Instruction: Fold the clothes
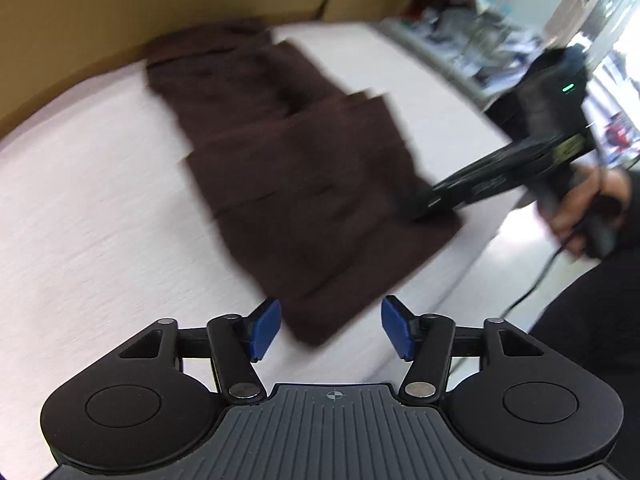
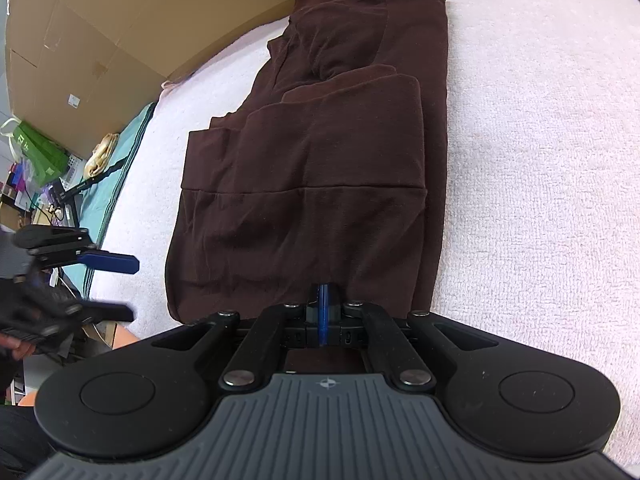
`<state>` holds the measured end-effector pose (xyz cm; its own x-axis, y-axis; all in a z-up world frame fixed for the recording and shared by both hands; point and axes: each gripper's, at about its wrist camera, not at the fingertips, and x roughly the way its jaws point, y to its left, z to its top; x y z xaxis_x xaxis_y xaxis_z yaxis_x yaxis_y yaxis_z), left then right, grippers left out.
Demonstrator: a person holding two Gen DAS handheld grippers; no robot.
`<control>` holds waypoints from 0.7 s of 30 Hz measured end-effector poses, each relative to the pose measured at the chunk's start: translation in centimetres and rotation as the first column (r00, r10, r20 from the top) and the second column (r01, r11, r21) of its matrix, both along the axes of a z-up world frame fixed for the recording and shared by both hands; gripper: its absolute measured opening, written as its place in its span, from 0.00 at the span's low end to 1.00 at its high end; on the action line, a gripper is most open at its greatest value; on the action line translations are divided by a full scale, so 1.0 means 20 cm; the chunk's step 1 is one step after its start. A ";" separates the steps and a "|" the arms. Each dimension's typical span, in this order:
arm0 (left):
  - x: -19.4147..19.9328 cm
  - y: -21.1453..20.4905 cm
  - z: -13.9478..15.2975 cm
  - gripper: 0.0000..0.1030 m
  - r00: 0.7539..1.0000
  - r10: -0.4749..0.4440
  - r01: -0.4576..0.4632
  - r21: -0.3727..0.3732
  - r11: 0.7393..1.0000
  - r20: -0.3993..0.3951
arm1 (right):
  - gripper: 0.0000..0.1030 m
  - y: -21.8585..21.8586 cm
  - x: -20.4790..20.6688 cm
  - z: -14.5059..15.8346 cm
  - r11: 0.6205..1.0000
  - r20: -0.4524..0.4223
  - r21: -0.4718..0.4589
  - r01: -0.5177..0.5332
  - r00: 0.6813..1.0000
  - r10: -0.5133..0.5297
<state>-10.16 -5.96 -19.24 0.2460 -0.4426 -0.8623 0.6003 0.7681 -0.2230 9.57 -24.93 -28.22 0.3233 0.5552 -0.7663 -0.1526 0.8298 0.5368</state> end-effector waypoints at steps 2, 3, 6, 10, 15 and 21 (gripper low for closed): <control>0.00 -0.09 -0.03 0.76 1.000 -0.020 0.020 -0.034 0.999 -0.003 | 0.00 0.00 0.00 0.00 1.000 -0.002 0.000 -0.001 1.000 0.001; 0.00 -0.13 -0.08 0.77 1.000 -0.024 0.024 -0.021 0.999 -0.018 | 0.00 0.00 0.00 0.00 1.000 -0.003 -0.001 -0.001 1.000 0.001; 0.01 -0.20 -0.21 0.82 0.999 -0.029 0.029 0.000 1.000 -0.045 | 0.00 0.00 0.00 0.00 1.000 -0.007 -0.001 0.004 1.000 -0.004; 0.01 -0.10 -0.21 0.87 0.999 0.016 -0.016 -0.002 1.000 -0.047 | 0.00 0.01 0.00 0.05 0.996 0.035 -0.094 0.013 0.999 -0.010; 0.06 0.12 -0.10 0.89 0.982 0.185 -0.187 -0.044 0.981 -0.037 | 0.44 -0.04 -0.01 0.23 0.957 0.207 -0.257 0.135 0.975 -0.082; 0.14 0.02 -0.01 1.00 0.984 0.176 -0.168 -0.173 0.970 0.030 | 0.68 0.07 0.08 0.34 0.979 0.250 -0.202 -0.016 0.966 0.067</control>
